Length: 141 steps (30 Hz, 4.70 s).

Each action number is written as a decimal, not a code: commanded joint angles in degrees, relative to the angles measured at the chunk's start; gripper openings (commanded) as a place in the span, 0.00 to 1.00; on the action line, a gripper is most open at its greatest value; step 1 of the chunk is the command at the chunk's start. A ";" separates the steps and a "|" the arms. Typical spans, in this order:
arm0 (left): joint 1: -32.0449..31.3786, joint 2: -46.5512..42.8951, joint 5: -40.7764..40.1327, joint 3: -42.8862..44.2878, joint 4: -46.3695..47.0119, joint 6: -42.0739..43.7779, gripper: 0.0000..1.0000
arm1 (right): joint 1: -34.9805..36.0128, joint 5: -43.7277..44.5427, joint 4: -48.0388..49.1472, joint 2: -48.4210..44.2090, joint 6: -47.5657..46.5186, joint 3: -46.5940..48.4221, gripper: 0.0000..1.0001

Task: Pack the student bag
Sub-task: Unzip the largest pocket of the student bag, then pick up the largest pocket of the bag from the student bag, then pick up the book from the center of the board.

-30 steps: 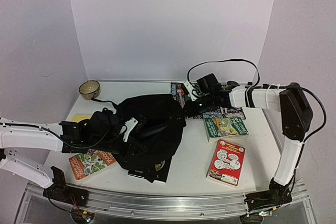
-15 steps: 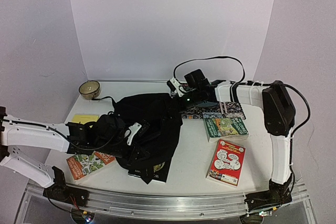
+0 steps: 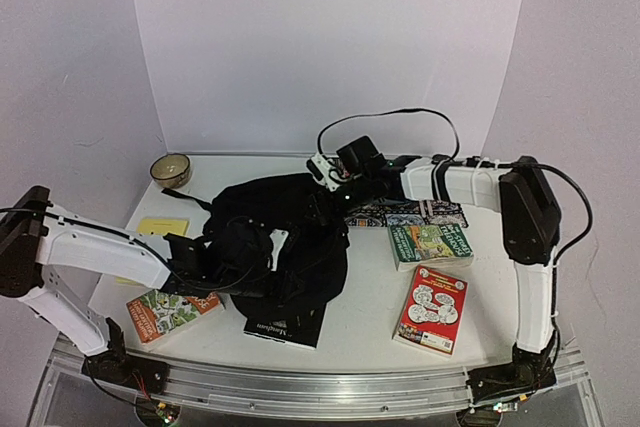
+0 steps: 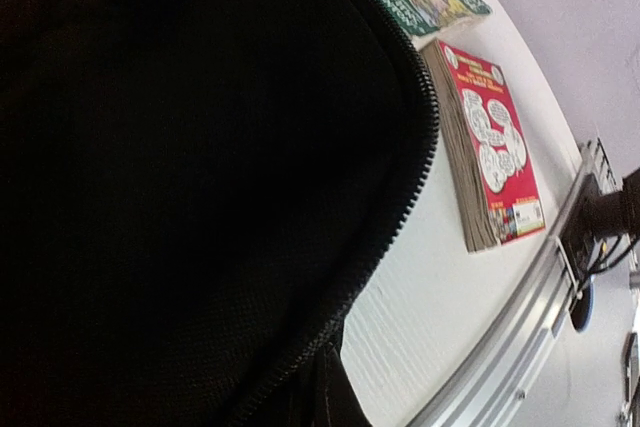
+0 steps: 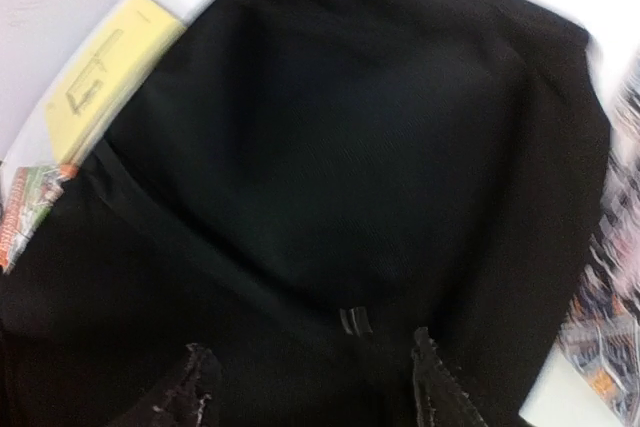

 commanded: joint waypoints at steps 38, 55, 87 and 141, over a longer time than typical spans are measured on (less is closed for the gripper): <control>4.79 8.86 -25.31 22.55 -26.84 18.73 0.78 | 0.83 1.42 8.83 -29.34 21.29 -37.59 0.98; 7.82 2.53 -16.77 16.57 -29.59 15.53 0.84 | 2.30 -0.22 9.27 -26.66 21.29 -35.79 0.98; 13.66 2.40 -10.42 40.57 -32.72 27.25 0.00 | 7.93 12.84 7.43 -17.12 38.13 -31.00 0.80; 35.53 18.15 -9.11 35.73 -28.38 28.83 0.69 | -5.43 7.49 -8.58 -12.74 8.19 -12.16 0.77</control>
